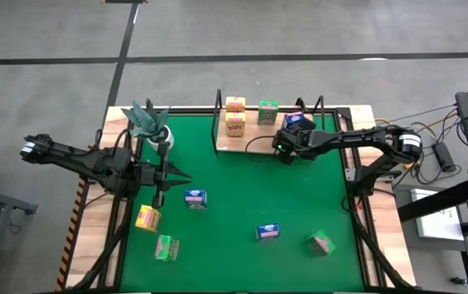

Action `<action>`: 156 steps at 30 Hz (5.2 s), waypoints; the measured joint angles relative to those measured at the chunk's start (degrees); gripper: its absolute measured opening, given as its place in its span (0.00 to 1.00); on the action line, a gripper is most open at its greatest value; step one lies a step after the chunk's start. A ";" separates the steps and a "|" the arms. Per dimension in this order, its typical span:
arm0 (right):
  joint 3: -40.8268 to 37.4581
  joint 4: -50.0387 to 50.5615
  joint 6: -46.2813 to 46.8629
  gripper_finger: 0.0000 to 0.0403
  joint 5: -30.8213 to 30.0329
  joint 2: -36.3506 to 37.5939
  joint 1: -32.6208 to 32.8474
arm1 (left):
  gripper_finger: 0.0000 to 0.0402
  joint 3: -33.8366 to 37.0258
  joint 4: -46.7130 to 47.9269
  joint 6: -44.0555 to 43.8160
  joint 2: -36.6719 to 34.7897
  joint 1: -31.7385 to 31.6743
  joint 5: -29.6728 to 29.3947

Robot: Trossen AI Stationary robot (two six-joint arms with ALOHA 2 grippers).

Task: Stack cereal on shelf
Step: Put the center blue cereal box on the shelf, then put the top blue cereal box on the shelf

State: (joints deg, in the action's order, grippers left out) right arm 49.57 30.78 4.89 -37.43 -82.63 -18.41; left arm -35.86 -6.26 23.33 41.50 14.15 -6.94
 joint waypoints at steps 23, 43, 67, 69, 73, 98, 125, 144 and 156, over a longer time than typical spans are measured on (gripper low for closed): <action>1.85 -4.30 -3.13 0.03 0.42 0.00 -6.88 | 0.10 0.00 -0.07 -0.02 0.00 0.00 0.02; 1.78 2.82 -8.62 0.03 -0.11 0.46 -7.51 | 0.10 -0.01 -0.02 -0.04 0.00 0.01 0.02; 1.76 -3.04 -7.98 0.03 8.93 0.41 -10.49 | 0.10 0.00 -0.04 -0.04 0.00 0.02 0.04; 1.76 -4.78 -8.40 0.03 8.75 0.40 -10.68 | 0.10 0.00 -0.04 -0.04 0.00 0.00 0.02; 1.76 -6.61 -9.35 0.03 7.41 0.40 -11.17 | 0.10 0.00 -0.04 -0.03 0.00 0.02 0.02; 1.72 -3.97 -4.49 0.03 7.35 7.36 -4.12 | 0.10 0.00 0.13 -0.04 0.00 0.02 0.04; -23.34 -62.33 -14.95 0.03 9.59 22.58 32.95 | 0.10 -1.60 14.27 -32.70 2.50 0.02 0.09; -23.48 -62.37 -16.09 0.03 9.57 22.58 32.91 | 0.33 -23.68 56.94 -41.94 30.40 0.15 4.66; -23.55 -61.08 -14.97 0.03 9.59 22.58 32.91 | 0.67 -23.16 57.28 -38.23 32.56 0.11 -2.64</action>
State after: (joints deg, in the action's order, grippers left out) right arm 26.02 -30.30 -10.09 -27.84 -60.05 14.50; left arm -59.02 51.01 -14.90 74.06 14.26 -9.58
